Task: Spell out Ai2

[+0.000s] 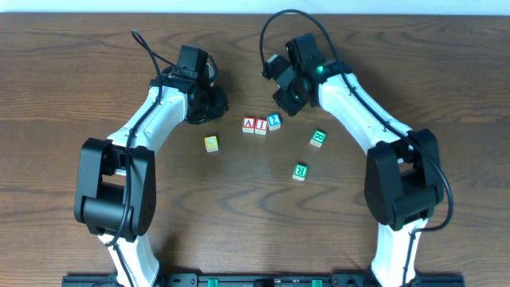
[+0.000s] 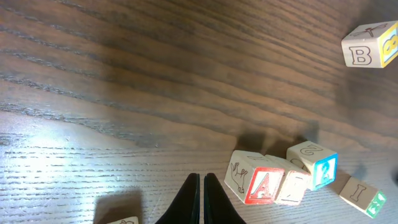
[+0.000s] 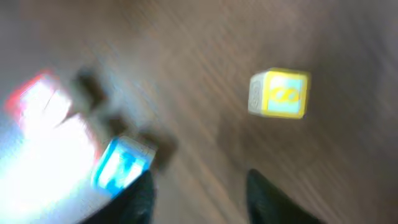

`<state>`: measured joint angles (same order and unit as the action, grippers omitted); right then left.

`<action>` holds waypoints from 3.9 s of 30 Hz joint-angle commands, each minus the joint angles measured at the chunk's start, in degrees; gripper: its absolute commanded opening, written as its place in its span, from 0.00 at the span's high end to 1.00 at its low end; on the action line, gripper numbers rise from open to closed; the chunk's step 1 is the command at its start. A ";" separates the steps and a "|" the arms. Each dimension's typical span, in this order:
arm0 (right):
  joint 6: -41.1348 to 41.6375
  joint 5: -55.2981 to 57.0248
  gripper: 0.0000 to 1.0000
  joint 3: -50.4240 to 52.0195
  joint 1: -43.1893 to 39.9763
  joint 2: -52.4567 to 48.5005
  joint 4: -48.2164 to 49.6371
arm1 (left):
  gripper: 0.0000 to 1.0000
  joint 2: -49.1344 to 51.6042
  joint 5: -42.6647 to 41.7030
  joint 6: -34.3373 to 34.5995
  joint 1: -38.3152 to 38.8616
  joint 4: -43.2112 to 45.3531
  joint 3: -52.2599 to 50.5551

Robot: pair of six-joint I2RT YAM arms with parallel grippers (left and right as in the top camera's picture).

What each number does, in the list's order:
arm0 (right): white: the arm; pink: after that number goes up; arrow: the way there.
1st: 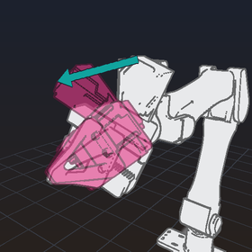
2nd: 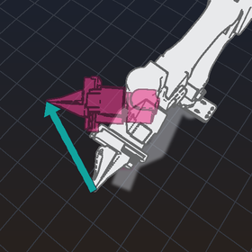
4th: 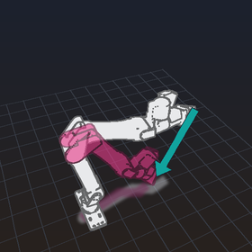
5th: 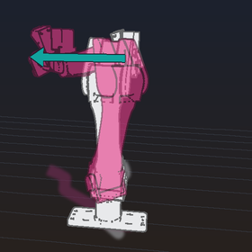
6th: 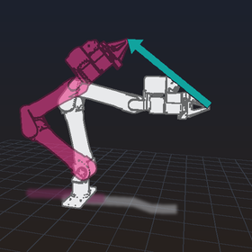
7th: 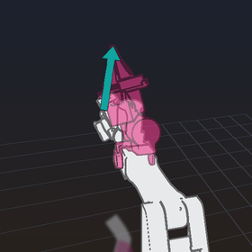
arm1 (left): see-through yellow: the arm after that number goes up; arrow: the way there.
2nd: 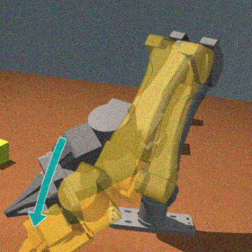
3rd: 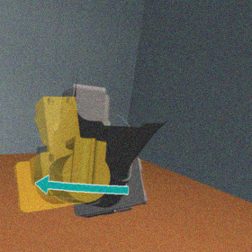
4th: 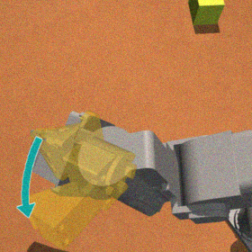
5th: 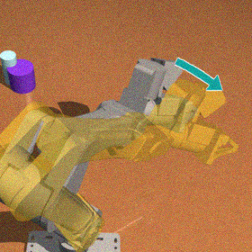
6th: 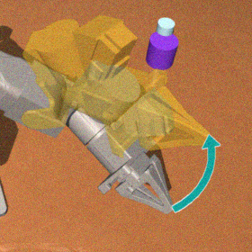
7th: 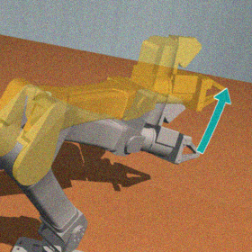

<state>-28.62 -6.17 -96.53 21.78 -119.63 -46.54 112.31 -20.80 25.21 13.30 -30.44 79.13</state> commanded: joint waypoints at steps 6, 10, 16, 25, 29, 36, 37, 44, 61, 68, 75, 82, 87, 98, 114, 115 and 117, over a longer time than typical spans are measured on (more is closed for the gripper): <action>-27.34 -9.35 0.02 -6.67 -0.22 0.15 -13.81 | 0.94 0.52 -0.33 -4.39 -4.31 -0.85 0.37; -33.48 -10.67 0.01 -6.67 -0.42 0.15 -14.60 | 0.94 0.52 -1.75 -6.01 -7.17 -1.57 0.37; -44.24 -8.92 0.03 -6.64 -0.42 -0.74 -15.04 | 0.94 0.52 -1.53 -9.70 -9.22 -3.39 0.37; -53.57 -6.01 0.05 -6.64 0.07 -6.03 -14.01 | 0.94 0.52 -1.09 -10.03 -9.22 0.13 0.37; -54.29 -8.98 0.06 -6.64 0.46 -7.13 -13.42 | 0.94 0.52 -1.07 -10.03 -9.20 0.52 0.37; -54.82 -12.79 0.06 -6.64 1.03 -7.23 -10.47 | 0.94 0.52 -1.09 -10.03 -9.20 0.48 0.37; -54.82 -12.94 0.06 -6.64 1.18 -7.41 -10.27 | 0.94 0.52 -1.09 -10.03 -9.22 0.48 0.37; -54.55 -12.41 0.11 -6.64 2.58 -9.97 -9.60 | 0.94 0.52 -1.07 -10.05 -9.20 0.48 0.37; -51.52 -11.80 0.13 -6.64 1.51 -11.23 -6.99 | 0.94 0.52 -0.79 -10.47 -9.20 0.48 0.37; -50.69 -11.21 0.15 -6.64 0.70 -11.82 -7.02 | 0.94 0.52 -0.20 -10.45 -9.20 0.48 0.37; -49.70 -11.21 0.32 -6.64 0.66 -11.91 -6.95 | 0.94 0.52 -0.20 -10.45 -9.20 0.48 0.37; -49.20 -11.19 0.41 -6.64 0.46 -11.91 -6.99 | 0.94 0.52 -0.17 -10.45 -9.20 0.48 0.37; -48.96 -11.19 0.53 -6.64 0.39 -11.91 -6.97 | 0.94 0.52 -0.15 -10.45 -9.20 0.48 0.37; -48.09 -11.19 0.69 -6.64 0.37 -11.91 -6.97 | 0.94 0.52 0.24 -10.45 -9.20 0.50 0.37; -39.06 -7.72 0.94 -6.67 0.37 -11.43 -8.33 | 0.94 0.52 0.26 -10.45 -9.20 0.50 0.37; -38.16 -7.54 0.96 -6.67 0.37 -11.15 -8.57 | 0.94 0.52 0.28 -10.45 -9.20 0.50 0.37; -36.48 -7.56 0.98 -6.67 0.37 -10.75 -9.22 | 0.94 0.52 0.44 -10.47 -9.20 0.48 0.37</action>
<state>-69.12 -15.42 -102.74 22.72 -130.85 -54.76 112.31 -21.02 16.01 4.21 -29.95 79.13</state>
